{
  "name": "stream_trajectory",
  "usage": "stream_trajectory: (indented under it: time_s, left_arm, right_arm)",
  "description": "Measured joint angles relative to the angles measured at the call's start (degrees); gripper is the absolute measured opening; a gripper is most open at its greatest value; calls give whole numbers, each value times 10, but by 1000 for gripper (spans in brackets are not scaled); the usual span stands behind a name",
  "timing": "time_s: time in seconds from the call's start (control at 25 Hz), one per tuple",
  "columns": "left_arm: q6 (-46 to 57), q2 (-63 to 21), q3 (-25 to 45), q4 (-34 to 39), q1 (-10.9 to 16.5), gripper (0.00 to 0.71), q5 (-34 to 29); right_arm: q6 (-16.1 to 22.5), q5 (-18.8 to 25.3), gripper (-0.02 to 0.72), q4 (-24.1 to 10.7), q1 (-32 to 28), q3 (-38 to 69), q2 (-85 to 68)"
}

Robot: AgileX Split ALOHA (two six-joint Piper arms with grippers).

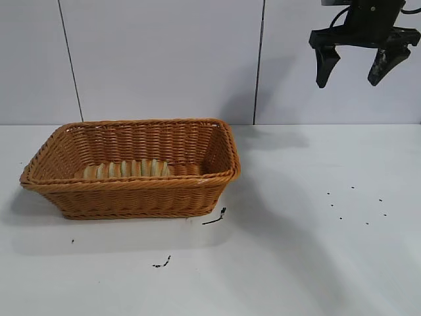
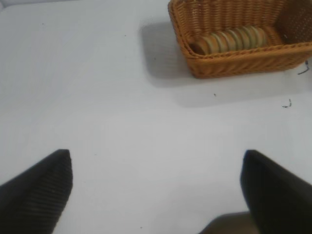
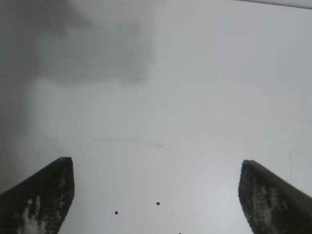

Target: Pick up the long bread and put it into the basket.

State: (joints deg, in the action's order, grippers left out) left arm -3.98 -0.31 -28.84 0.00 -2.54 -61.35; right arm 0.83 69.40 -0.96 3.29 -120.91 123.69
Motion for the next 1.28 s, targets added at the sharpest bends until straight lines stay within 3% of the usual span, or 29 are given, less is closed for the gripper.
stream_trajectory:
  time_s: [0.2, 0.72, 1.0, 1.28]
  left_arm:
    - [0, 0, 0, 0, 0, 696, 0]
    - [0, 0, 0, 0, 0, 696, 0]
    - [0, 0, 0, 0, 0, 696, 0]
    - [0, 0, 0, 0, 0, 696, 0]
  right_arm:
    - [0, -1, 631, 0, 0, 131, -118]
    - [3, -2, 631, 0, 0, 620, -545]
    - [7, -74, 631, 1, 0, 823, -805]
    - [10, -93, 631, 10, 0, 928, -1067]
